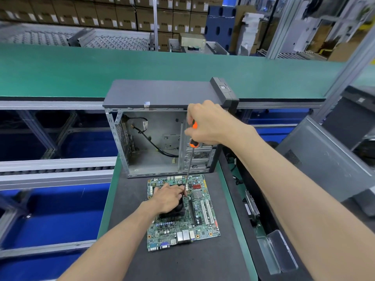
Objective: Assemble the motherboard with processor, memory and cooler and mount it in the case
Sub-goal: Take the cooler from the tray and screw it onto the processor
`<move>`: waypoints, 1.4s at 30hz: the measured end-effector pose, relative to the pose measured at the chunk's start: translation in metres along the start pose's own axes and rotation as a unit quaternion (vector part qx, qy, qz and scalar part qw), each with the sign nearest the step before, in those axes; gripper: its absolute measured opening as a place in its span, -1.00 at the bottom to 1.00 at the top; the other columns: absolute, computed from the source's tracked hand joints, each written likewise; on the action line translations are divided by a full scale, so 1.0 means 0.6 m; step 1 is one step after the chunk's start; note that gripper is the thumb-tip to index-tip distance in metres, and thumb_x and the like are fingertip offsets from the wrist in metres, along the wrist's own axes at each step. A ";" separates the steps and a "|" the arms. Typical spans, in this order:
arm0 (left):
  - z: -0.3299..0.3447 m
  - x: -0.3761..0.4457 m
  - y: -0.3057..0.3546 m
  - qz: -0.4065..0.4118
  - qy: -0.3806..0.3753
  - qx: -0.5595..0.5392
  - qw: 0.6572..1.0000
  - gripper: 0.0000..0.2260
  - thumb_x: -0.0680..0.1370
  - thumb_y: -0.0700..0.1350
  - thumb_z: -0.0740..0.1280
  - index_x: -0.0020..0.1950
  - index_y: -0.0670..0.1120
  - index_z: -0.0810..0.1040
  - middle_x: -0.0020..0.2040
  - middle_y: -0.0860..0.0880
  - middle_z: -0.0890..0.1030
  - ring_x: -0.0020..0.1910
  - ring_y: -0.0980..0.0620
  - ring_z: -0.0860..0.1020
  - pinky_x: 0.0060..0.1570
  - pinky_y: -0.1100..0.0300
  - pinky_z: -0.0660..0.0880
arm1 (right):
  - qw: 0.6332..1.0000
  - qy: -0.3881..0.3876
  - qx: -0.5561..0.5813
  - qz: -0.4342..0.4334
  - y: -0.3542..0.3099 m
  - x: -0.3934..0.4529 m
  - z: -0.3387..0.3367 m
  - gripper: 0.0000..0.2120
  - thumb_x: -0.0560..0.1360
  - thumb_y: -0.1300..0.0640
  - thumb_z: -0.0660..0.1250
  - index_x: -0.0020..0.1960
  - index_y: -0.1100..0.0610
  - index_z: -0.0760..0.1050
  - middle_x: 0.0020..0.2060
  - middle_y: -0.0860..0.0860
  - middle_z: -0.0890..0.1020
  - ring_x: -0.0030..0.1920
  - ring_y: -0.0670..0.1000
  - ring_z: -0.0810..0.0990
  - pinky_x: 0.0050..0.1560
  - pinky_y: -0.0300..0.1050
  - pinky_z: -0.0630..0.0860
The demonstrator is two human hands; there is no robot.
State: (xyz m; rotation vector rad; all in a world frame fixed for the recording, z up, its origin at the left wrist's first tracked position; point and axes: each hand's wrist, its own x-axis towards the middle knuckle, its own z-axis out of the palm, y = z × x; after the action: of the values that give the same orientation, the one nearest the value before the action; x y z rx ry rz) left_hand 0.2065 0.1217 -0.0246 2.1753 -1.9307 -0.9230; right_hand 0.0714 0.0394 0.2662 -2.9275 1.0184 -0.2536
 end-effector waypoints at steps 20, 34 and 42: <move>0.003 0.008 -0.008 0.006 -0.014 0.005 1.000 -0.73 0.67 -0.06 0.03 0.05 0.31 0.42 0.39 0.24 0.42 0.21 0.06 0.25 0.08 -0.02 0.07 | 1.000 0.021 -0.004 -0.007 0.000 -0.006 0.004 -0.86 0.45 0.05 0.33 -0.06 0.10 0.48 -0.27 -0.02 0.39 -0.15 0.19 0.48 -0.20 -0.01 0.39; 0.000 0.004 -0.004 0.008 -0.001 0.007 1.000 -0.66 0.66 -0.04 0.05 -0.14 0.37 0.39 0.20 0.30 0.48 0.14 0.07 0.30 0.06 -0.03 0.14 | 0.999 0.027 -0.046 -0.002 0.001 -0.003 0.001 -0.76 0.46 -0.07 0.33 -0.11 0.08 0.38 -0.27 -0.01 0.36 -0.29 0.11 0.39 -0.27 -0.03 0.29; -0.005 0.000 -0.001 0.012 -0.004 0.009 1.000 -0.73 0.67 -0.05 0.04 0.00 0.32 0.40 0.28 0.29 0.46 0.16 0.06 0.29 0.03 -0.02 0.12 | 0.999 0.039 -0.030 0.013 0.011 -0.004 0.006 -0.76 0.49 -0.09 0.33 -0.07 0.09 0.44 -0.27 -0.03 0.36 -0.25 0.13 0.43 -0.26 -0.04 0.28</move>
State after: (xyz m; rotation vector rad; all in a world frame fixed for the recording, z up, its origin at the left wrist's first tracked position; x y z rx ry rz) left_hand 0.2083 0.1210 -0.0222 2.1563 -1.9722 -0.9164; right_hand 0.0662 0.0359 0.2617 -2.9765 1.0925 -0.3463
